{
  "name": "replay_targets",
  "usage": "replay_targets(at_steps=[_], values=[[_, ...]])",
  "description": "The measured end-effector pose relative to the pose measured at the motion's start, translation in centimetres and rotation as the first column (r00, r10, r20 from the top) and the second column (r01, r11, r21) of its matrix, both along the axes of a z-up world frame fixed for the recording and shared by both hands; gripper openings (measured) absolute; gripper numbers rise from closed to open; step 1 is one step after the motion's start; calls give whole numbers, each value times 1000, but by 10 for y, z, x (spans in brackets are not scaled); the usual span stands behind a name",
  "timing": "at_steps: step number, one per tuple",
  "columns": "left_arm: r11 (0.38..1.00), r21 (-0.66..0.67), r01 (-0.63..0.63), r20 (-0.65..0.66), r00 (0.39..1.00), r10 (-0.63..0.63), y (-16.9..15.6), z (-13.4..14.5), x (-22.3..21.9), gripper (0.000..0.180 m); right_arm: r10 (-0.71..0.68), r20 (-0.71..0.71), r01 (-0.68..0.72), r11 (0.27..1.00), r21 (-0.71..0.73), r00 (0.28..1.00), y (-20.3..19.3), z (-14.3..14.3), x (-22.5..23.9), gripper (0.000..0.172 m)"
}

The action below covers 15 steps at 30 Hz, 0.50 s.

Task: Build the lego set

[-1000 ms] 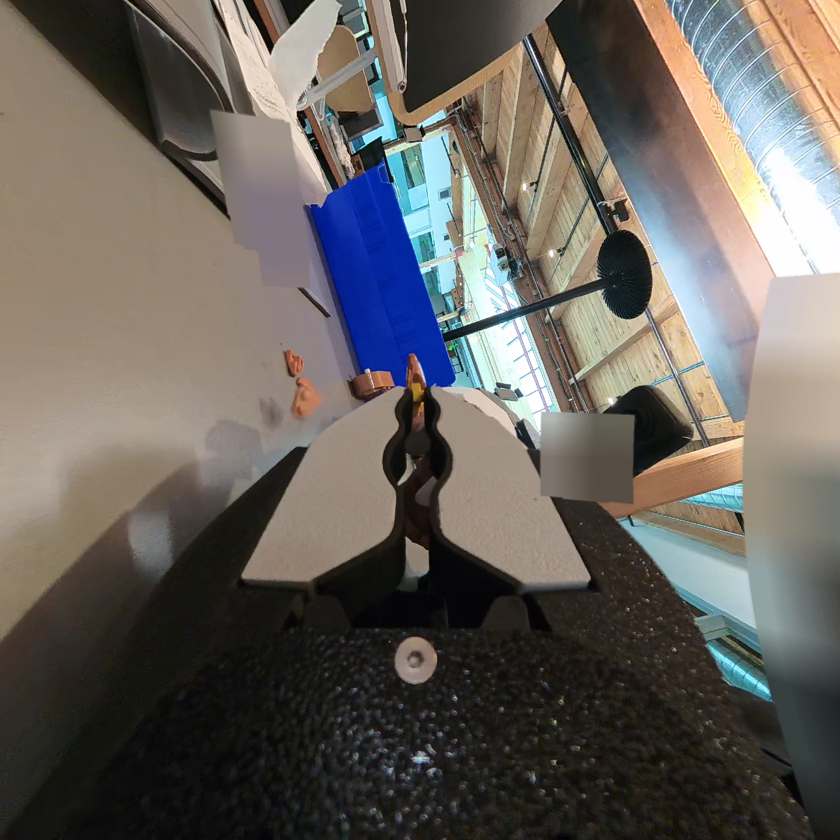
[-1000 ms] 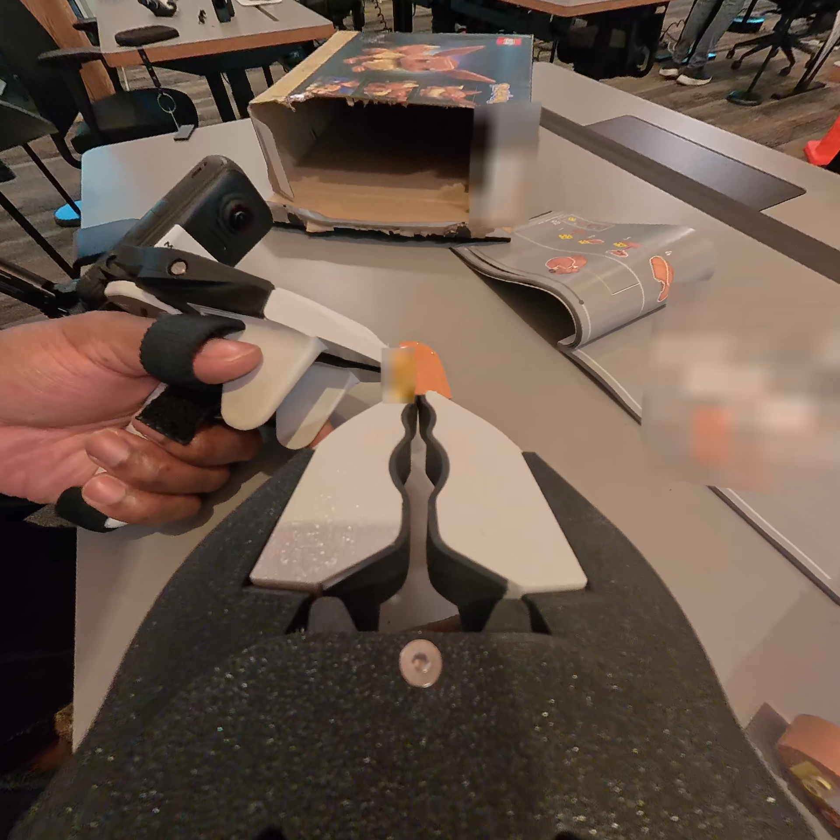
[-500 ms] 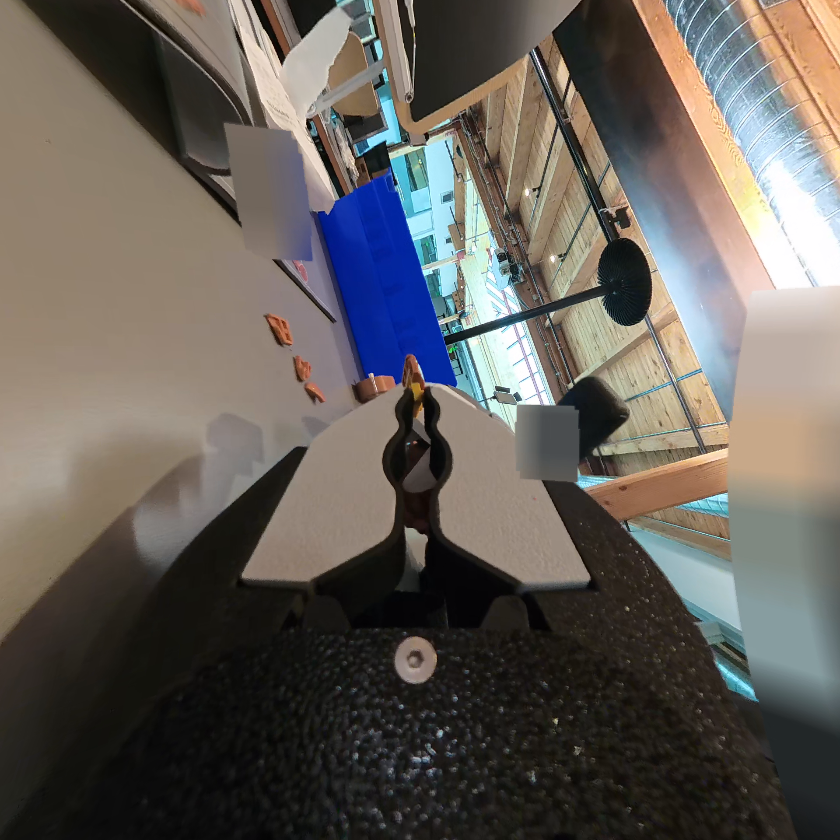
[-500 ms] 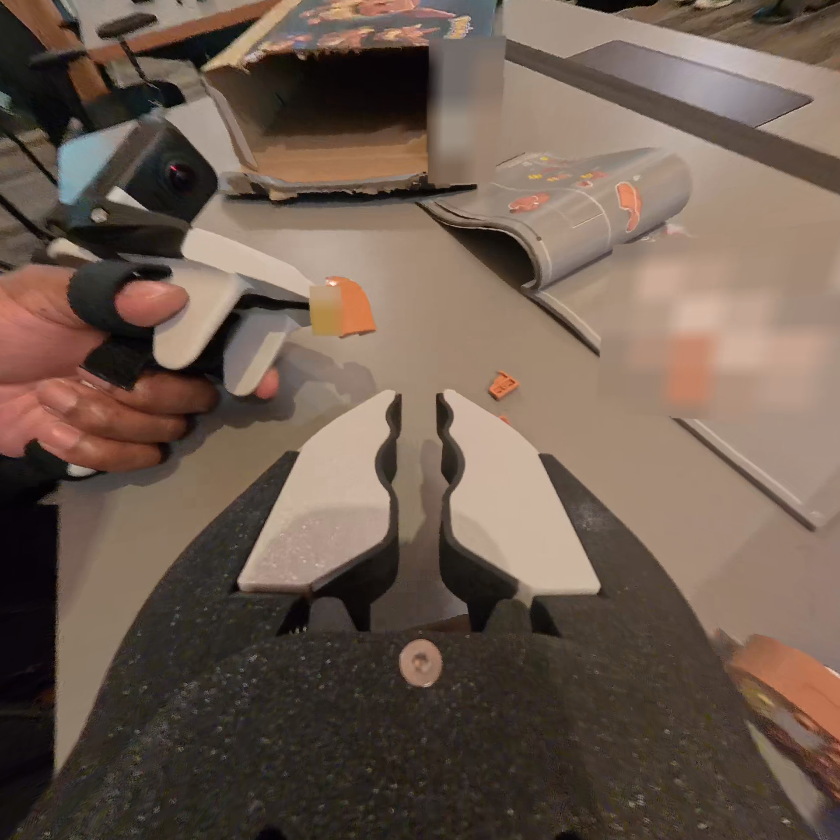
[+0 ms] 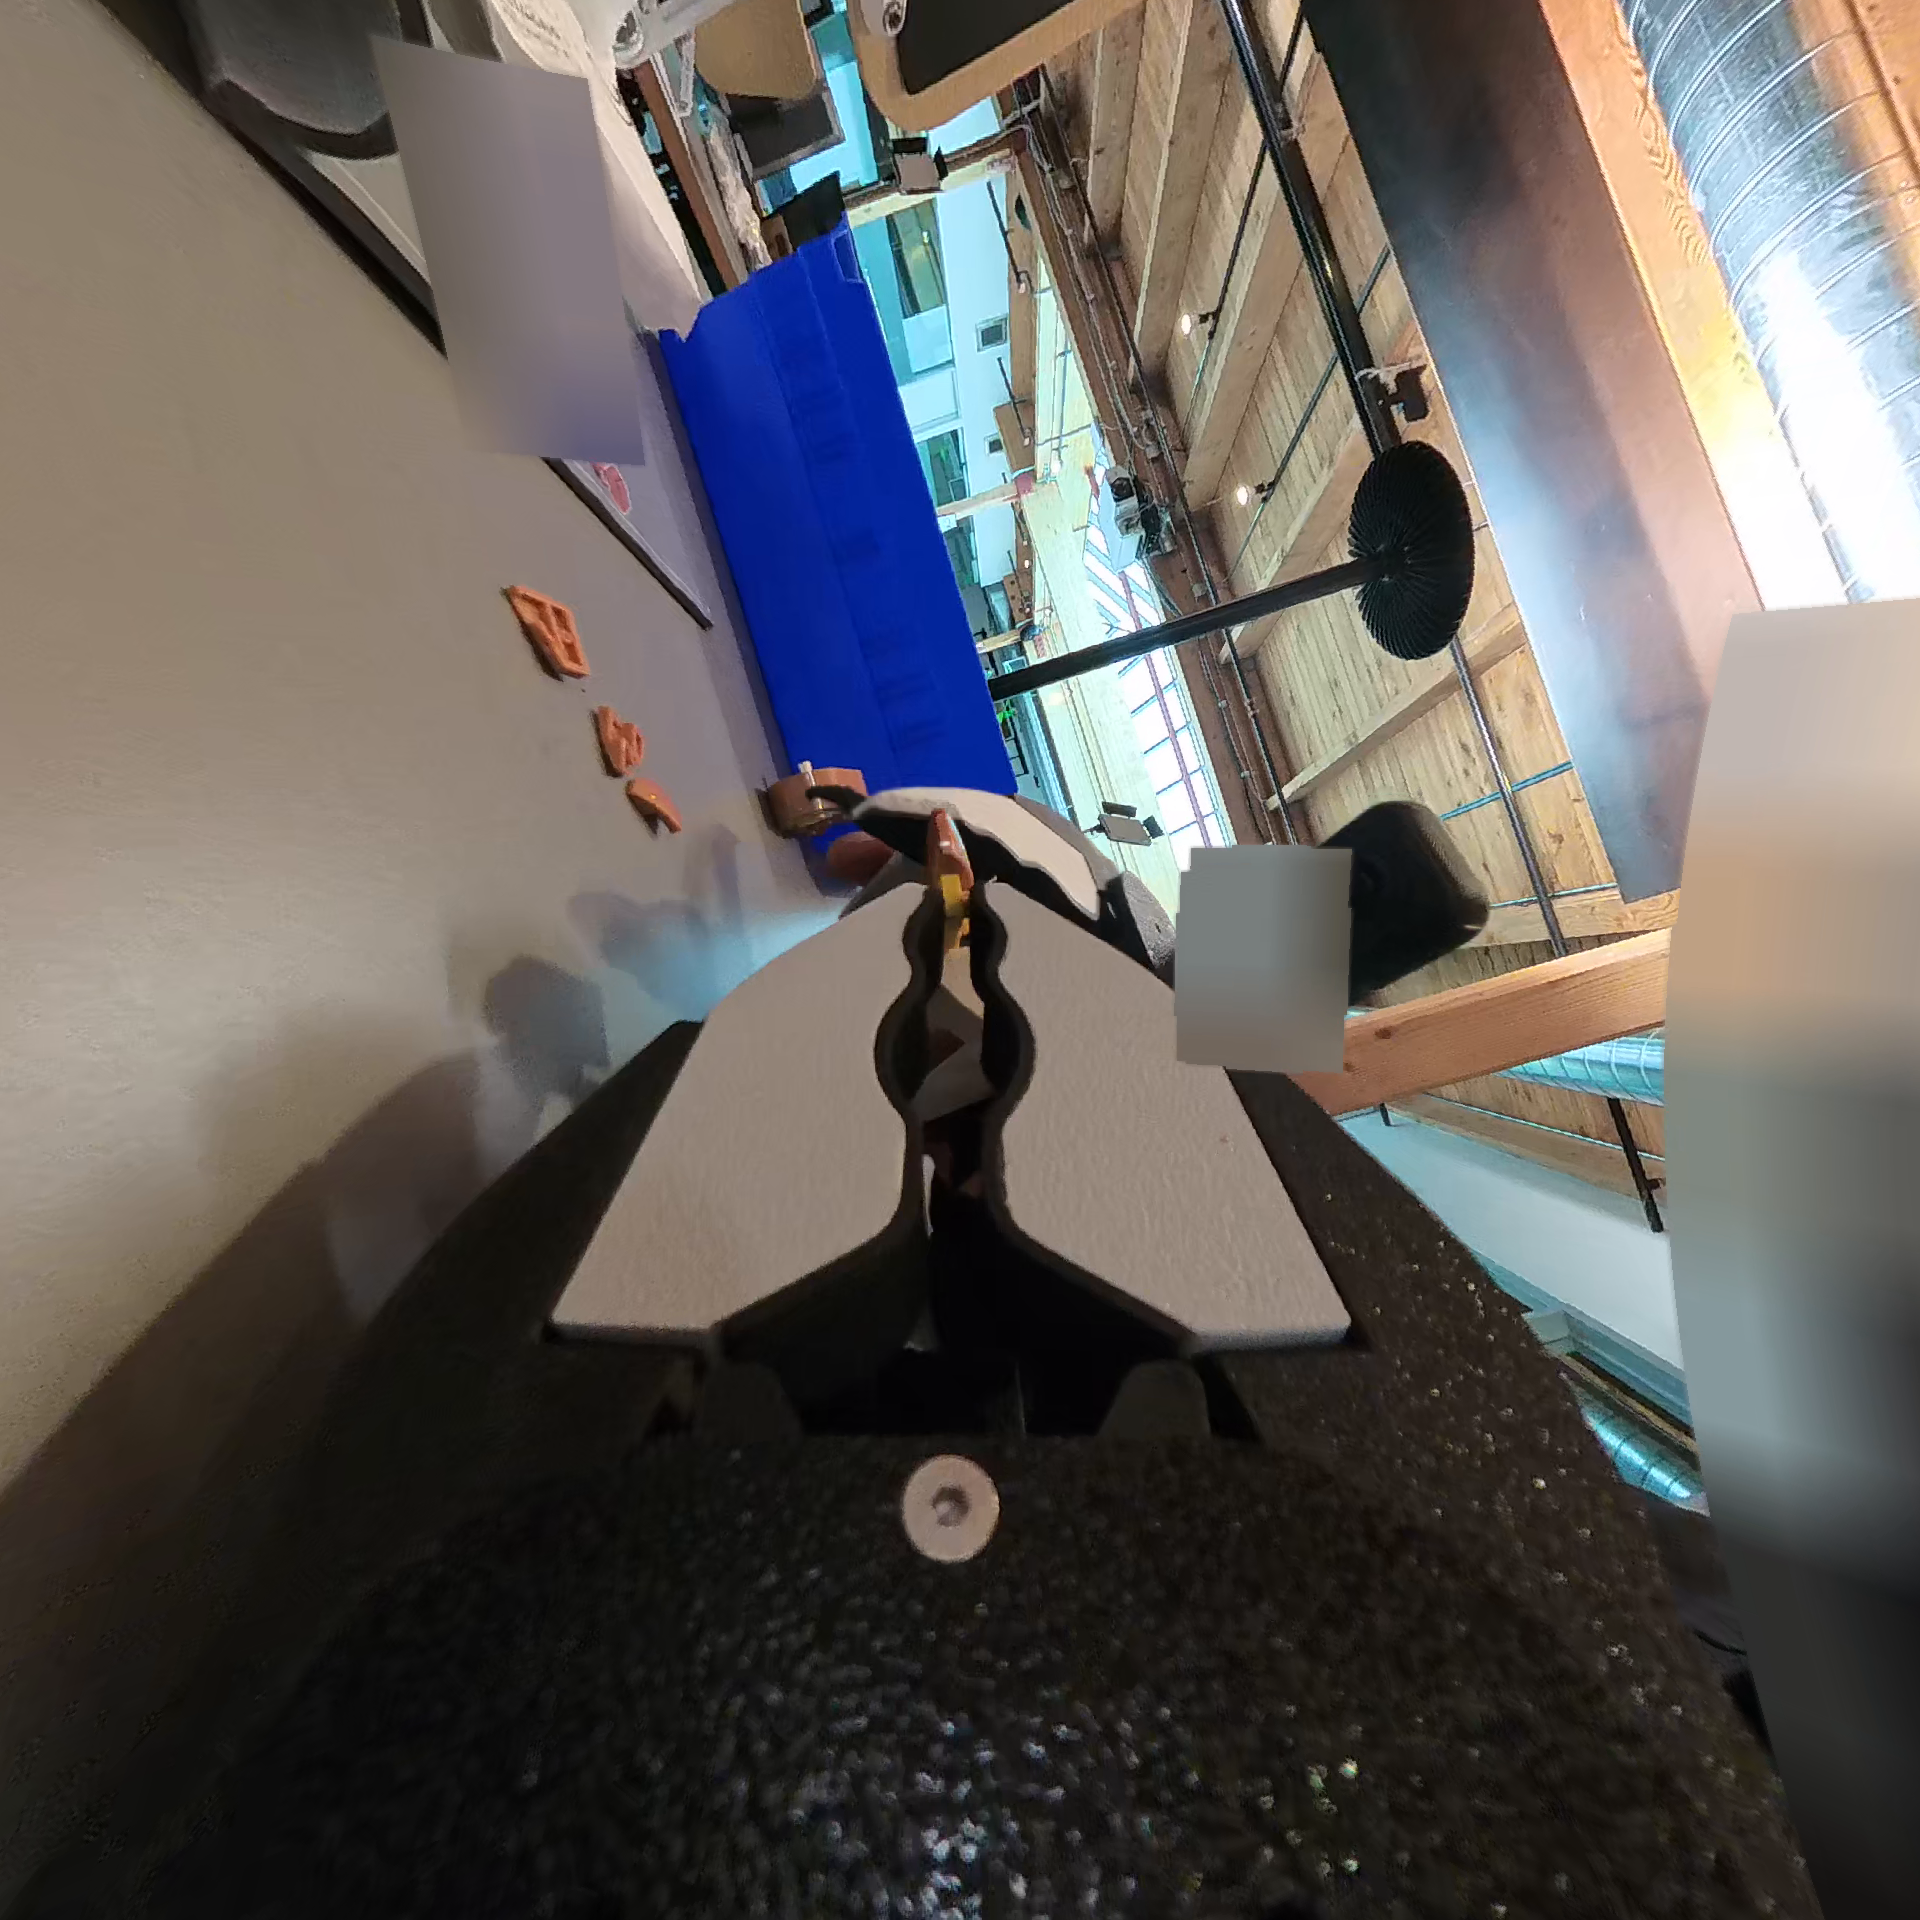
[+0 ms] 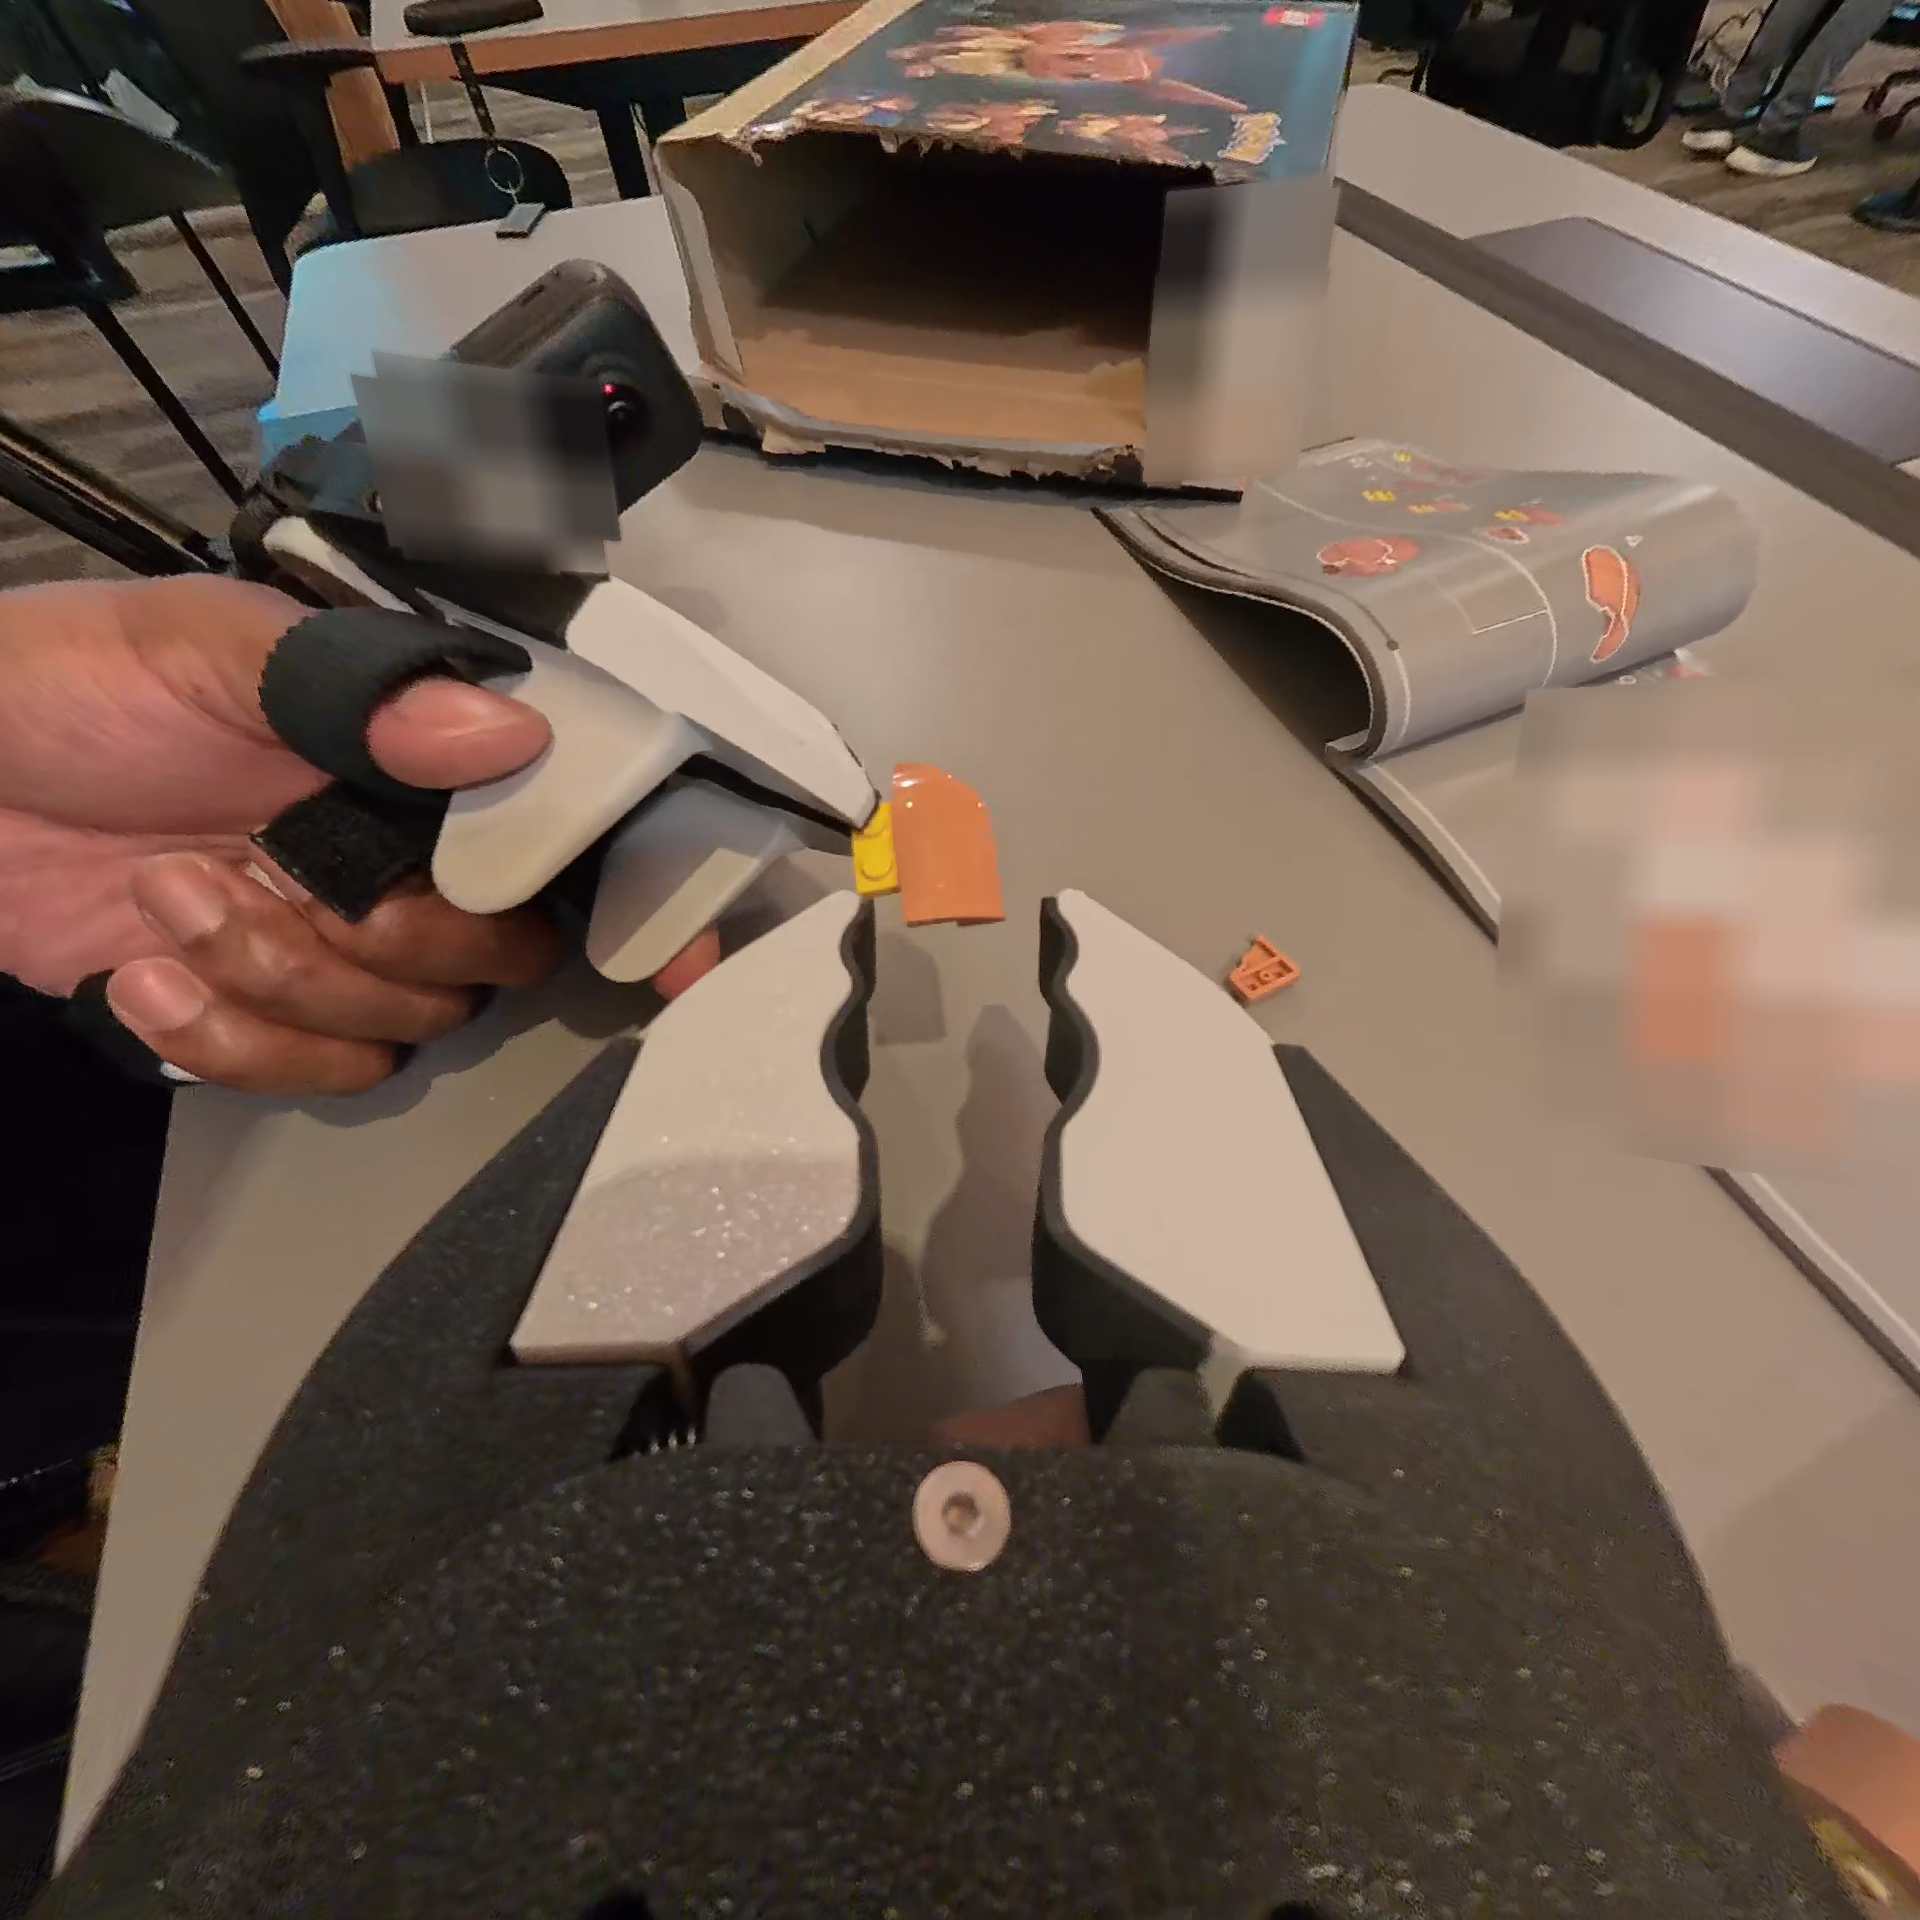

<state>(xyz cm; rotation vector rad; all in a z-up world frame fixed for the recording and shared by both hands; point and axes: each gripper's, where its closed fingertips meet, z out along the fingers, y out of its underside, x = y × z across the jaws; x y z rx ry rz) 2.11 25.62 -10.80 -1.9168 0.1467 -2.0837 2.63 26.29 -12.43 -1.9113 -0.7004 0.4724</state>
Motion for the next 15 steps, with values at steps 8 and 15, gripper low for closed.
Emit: replay_targets(at_steps=[8, 15], values=[[1000, 17, 25, -22, 999, -25, -2, -1, -1, 4, 9, 49, -11, 999, 46, 999, -2, 0, 0, 17], [998, 31, 53, -33, 998, -52, -4, -1, -2, 5, 15, 52, -18, 999, 49, 999, -3, 0, 0, 17]])
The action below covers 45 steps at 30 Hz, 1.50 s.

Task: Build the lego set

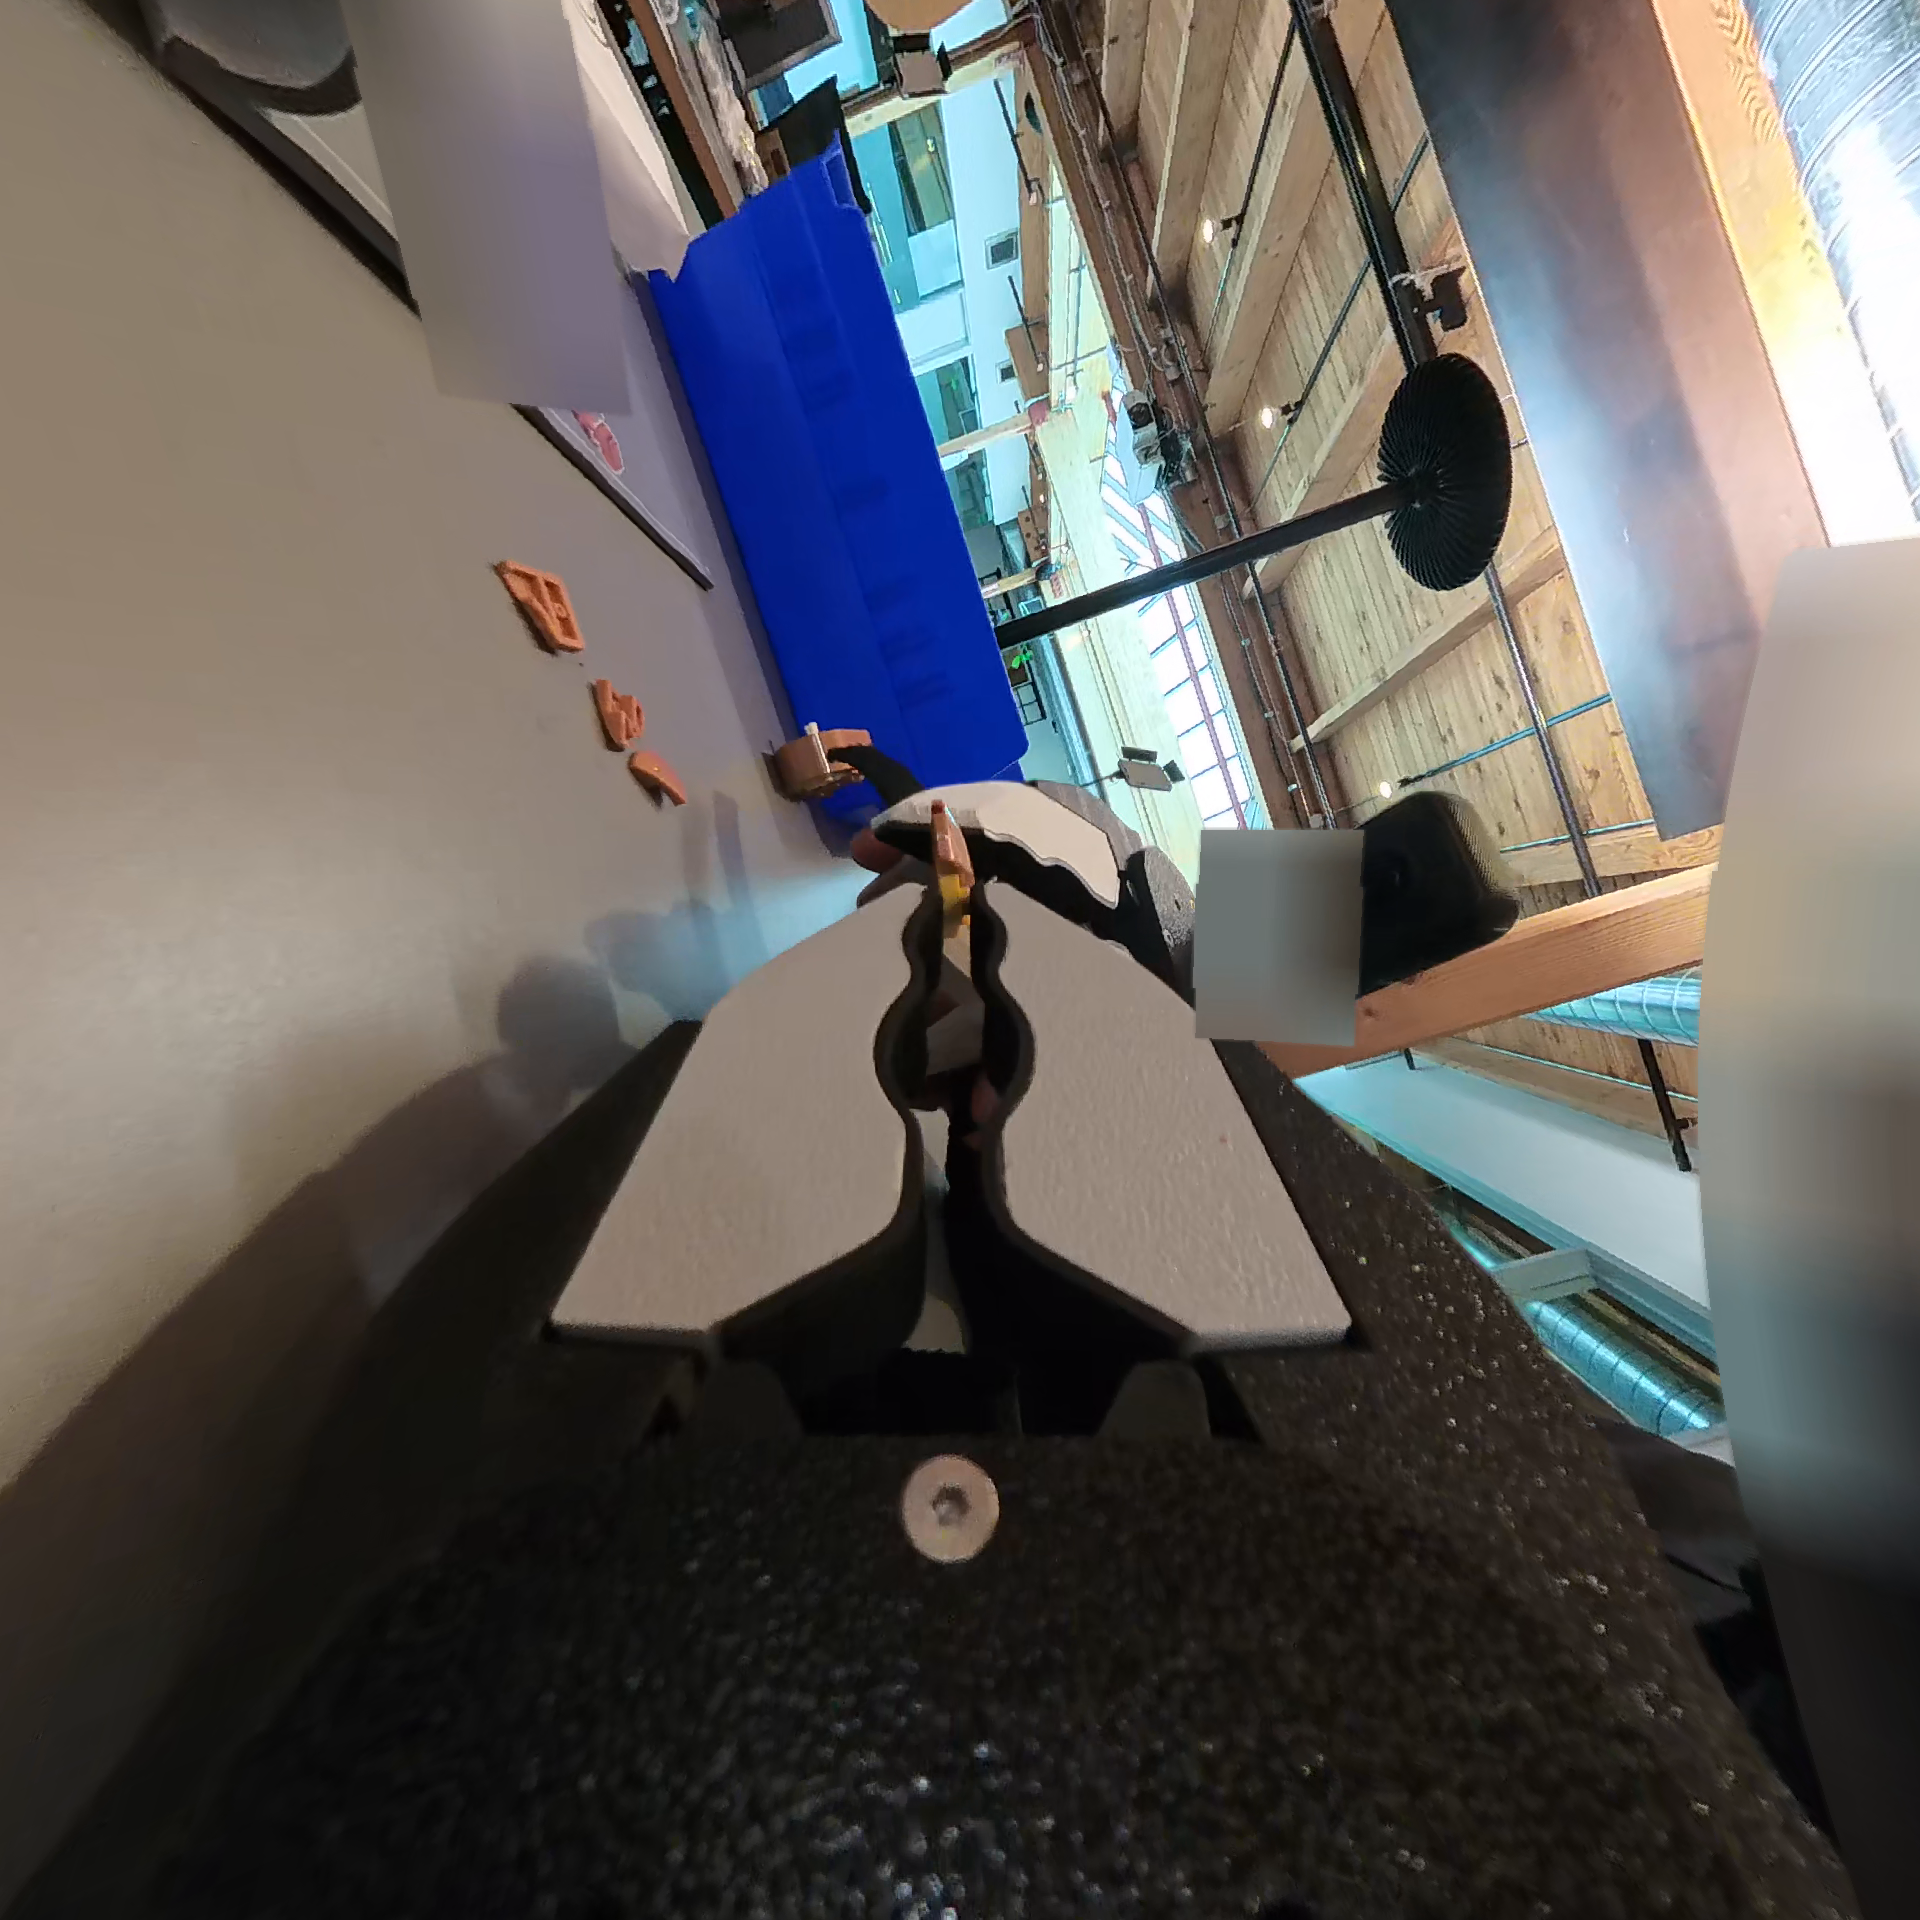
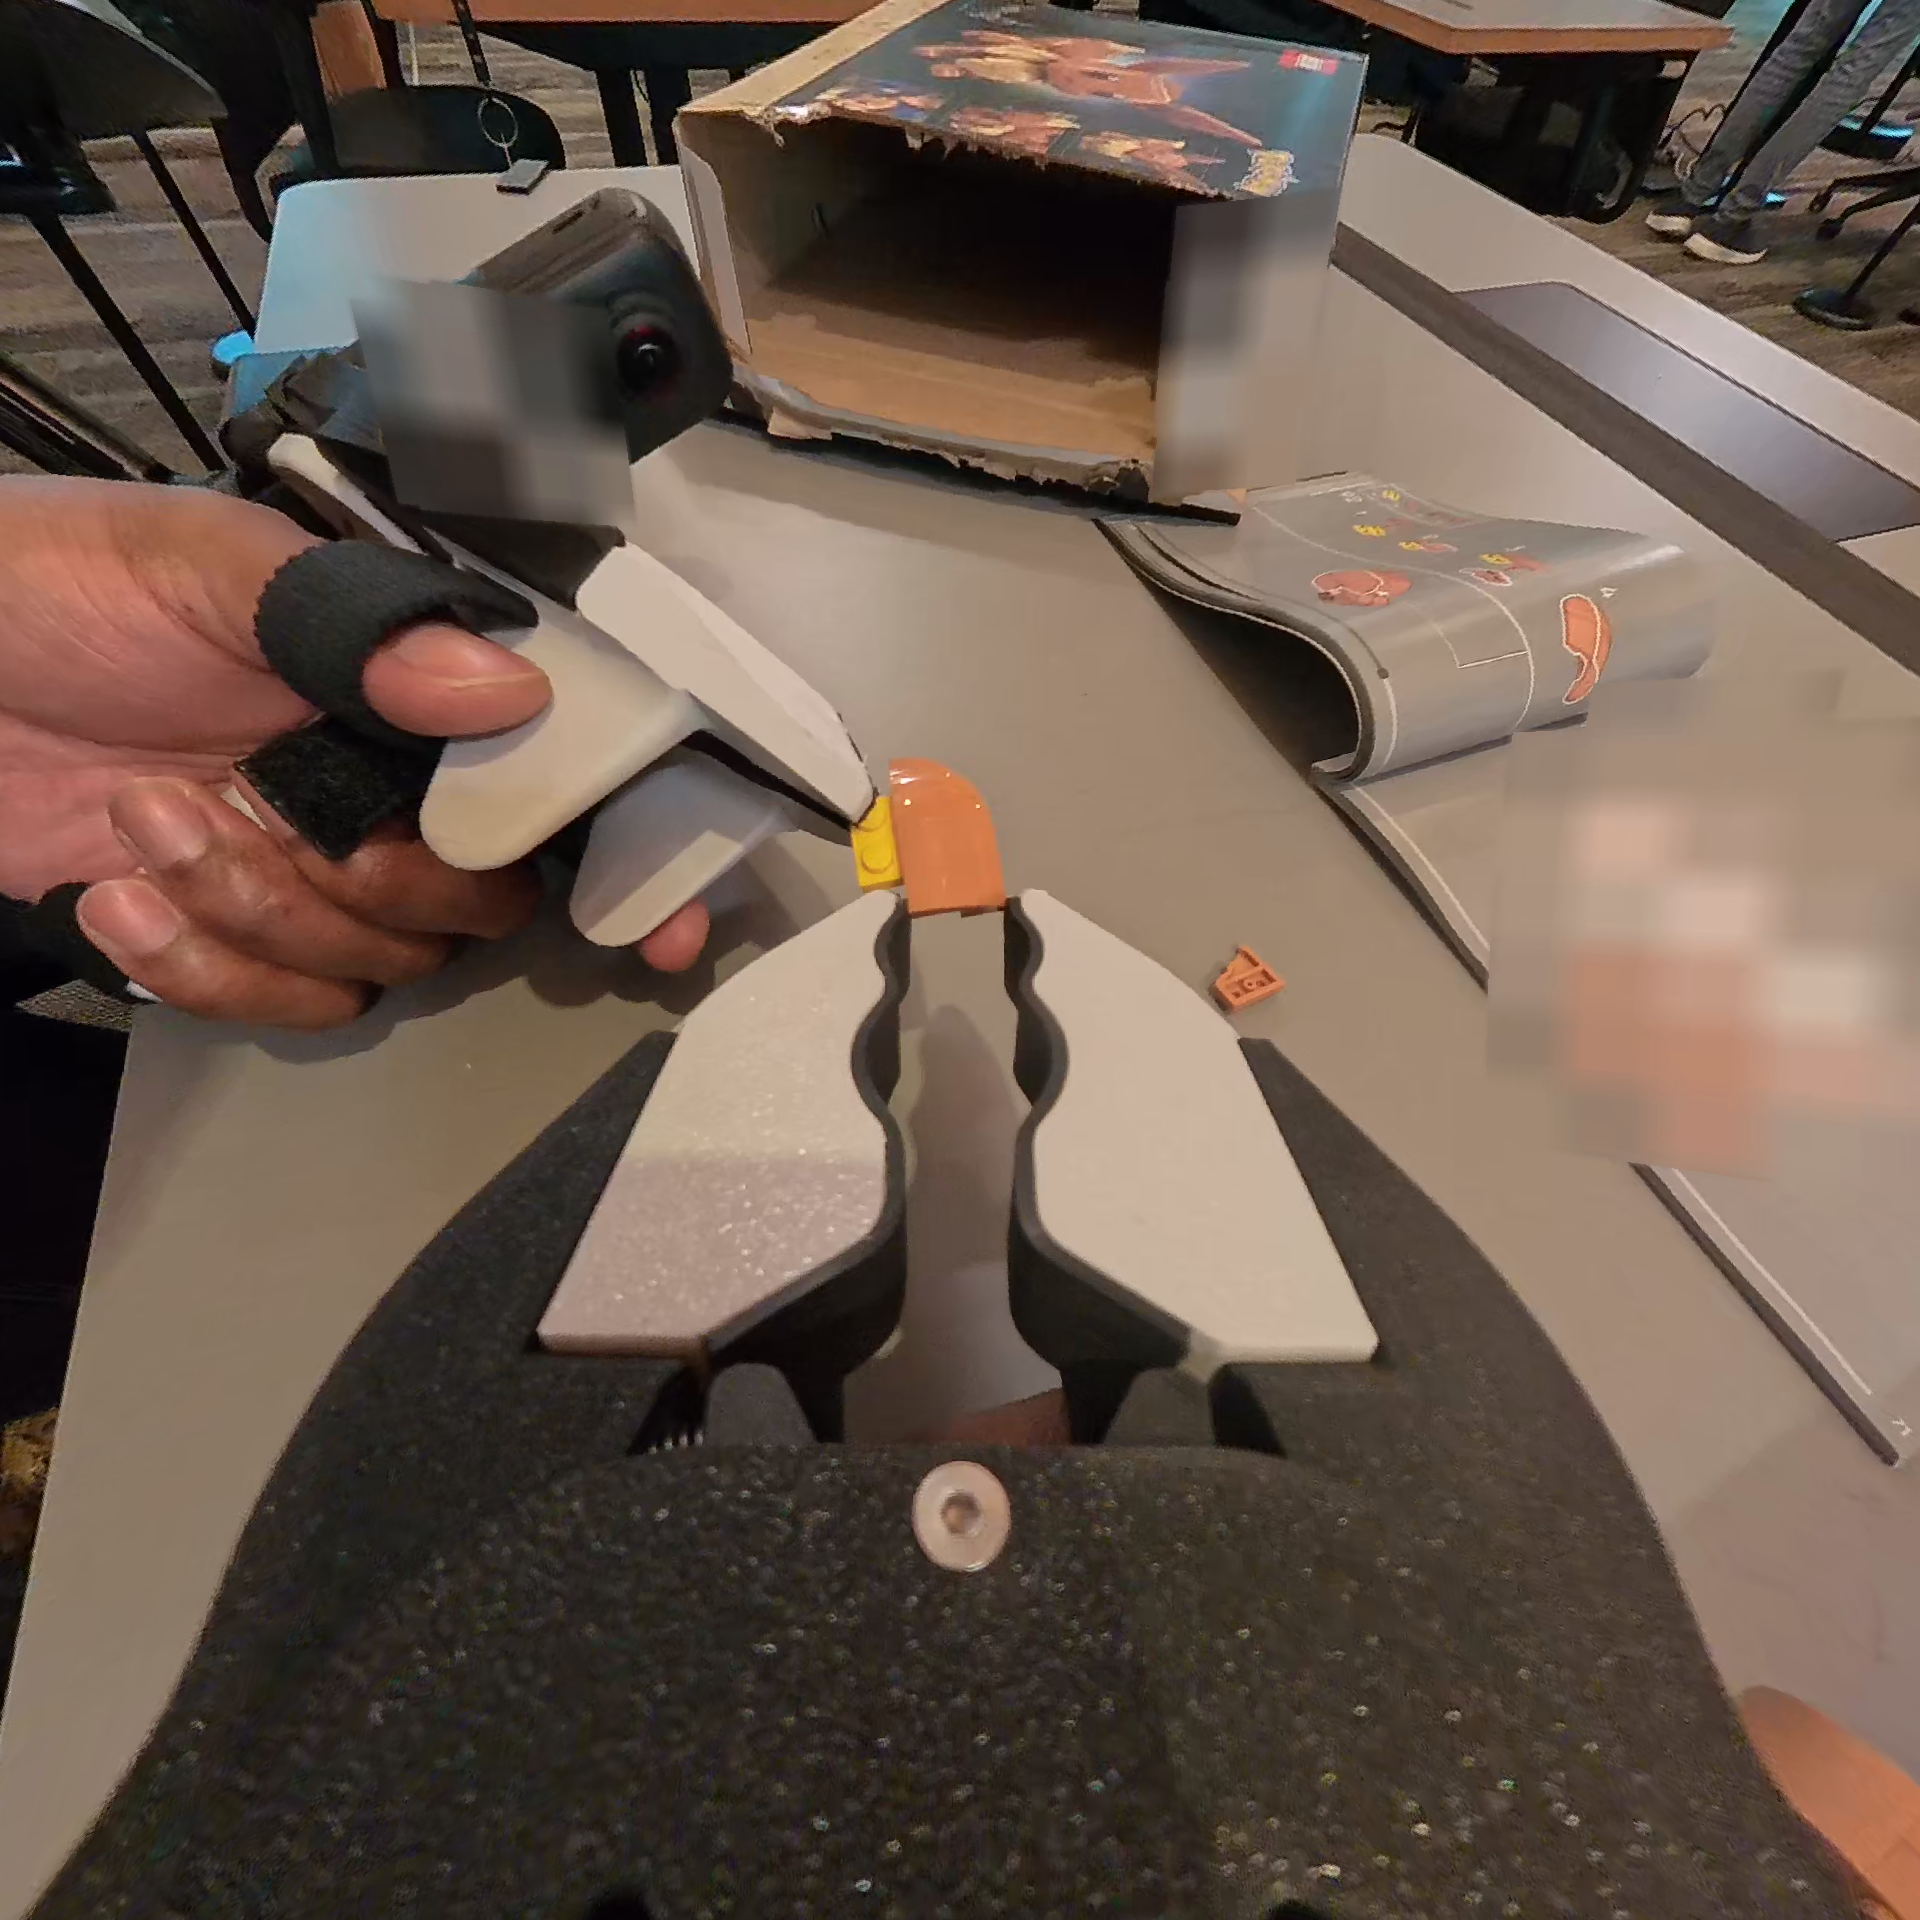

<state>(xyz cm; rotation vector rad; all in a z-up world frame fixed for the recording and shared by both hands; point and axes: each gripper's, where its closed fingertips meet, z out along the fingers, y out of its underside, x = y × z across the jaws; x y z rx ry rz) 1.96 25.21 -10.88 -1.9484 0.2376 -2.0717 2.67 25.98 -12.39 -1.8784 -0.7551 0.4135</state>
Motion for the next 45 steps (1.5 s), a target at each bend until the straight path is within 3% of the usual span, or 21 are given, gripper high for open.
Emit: replay_targets(at_steps=[7, 11, 13, 17, 24, 29, 34, 40, 45], values=[[995, 91, 44, -33, 999, -41, 1, 3, -7, 3, -16, 9, 17, 1000, -10, 1000, 1, -2, 7, 16], [950, 295, 105, -125, 990, -71, 7, 7, -16, 5, -25, 23, 25, 999, -31, 999, -1, -5, 14, 16], [871, 467, 154, -239, 970, -43, 17, 6, -17, 10, -24, 34, 26, 999, -38, 999, -4, -7, 19, 16], [621, 701, 351, -488, 871, 59, 45, -6, -4, 21, -34, 56, 37, 998, -55, 998, -8, -11, 32, 16], [352, 618, 703, -754, 657, 12, 62, -57, 41, 27, -32, 73, 40, 993, -107, 997, -15, -19, 43, 16], [249, 604, 757, -787, 615, 39, 70, -63, 53, 26, -7, 80, 18, 990, -142, 997, -17, -25, 42, 17], [206, 558, 803, -823, 567, 18, 69, -74, 55, 23, 12, 81, 2, 985, -170, 997, -20, -30, 40, 17], [216, 579, 786, -804, 594, -8, 66, -75, 56, 16, 11, 106, 8, 984, -176, 994, -18, -35, 39, 17], [262, 589, 765, -781, 622, -60, 62, -74, 55, 16, 0, 125, 21, 985, -171, 992, -15, -36, 40, 17]])
